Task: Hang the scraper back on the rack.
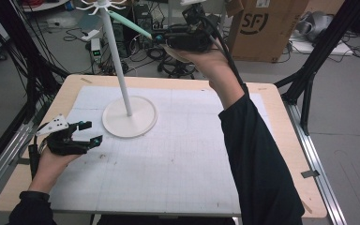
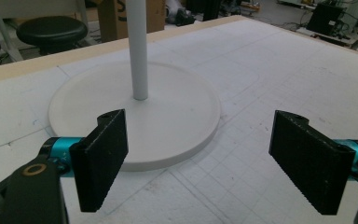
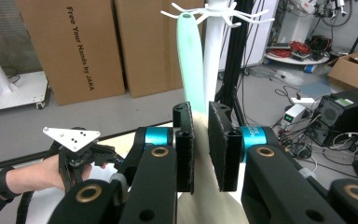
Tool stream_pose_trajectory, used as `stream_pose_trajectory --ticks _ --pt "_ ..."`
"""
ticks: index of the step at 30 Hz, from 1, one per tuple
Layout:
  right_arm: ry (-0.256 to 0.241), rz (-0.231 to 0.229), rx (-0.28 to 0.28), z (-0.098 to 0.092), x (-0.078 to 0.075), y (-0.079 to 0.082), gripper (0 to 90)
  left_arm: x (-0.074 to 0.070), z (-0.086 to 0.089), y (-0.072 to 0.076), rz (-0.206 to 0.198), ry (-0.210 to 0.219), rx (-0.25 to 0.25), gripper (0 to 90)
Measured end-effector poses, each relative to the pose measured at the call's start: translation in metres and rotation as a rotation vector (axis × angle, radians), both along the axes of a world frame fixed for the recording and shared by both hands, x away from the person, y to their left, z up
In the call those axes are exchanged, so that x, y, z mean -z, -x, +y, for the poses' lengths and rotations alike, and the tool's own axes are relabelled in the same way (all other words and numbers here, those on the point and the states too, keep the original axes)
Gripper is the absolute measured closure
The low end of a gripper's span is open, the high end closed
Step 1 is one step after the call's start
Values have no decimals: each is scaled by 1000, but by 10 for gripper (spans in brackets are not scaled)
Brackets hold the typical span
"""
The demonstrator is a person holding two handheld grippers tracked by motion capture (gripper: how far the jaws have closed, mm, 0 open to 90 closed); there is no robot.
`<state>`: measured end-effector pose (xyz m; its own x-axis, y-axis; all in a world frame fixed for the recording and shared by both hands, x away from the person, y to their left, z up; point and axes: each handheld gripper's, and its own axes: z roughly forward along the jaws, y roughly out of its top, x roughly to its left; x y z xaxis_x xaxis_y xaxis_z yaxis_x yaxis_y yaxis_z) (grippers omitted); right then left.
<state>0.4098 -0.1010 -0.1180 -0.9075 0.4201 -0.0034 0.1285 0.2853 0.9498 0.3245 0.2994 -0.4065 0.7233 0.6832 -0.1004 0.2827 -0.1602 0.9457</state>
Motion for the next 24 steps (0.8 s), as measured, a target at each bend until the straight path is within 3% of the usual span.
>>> stream_pose_trajectory --ticks 5,24 --pt "16 -14 14 1 2 -2 815 0 0 0 0 0 0 201" --pt "62 11 81 5 10 -11 813 0 1 0 -1 0 -1 203"
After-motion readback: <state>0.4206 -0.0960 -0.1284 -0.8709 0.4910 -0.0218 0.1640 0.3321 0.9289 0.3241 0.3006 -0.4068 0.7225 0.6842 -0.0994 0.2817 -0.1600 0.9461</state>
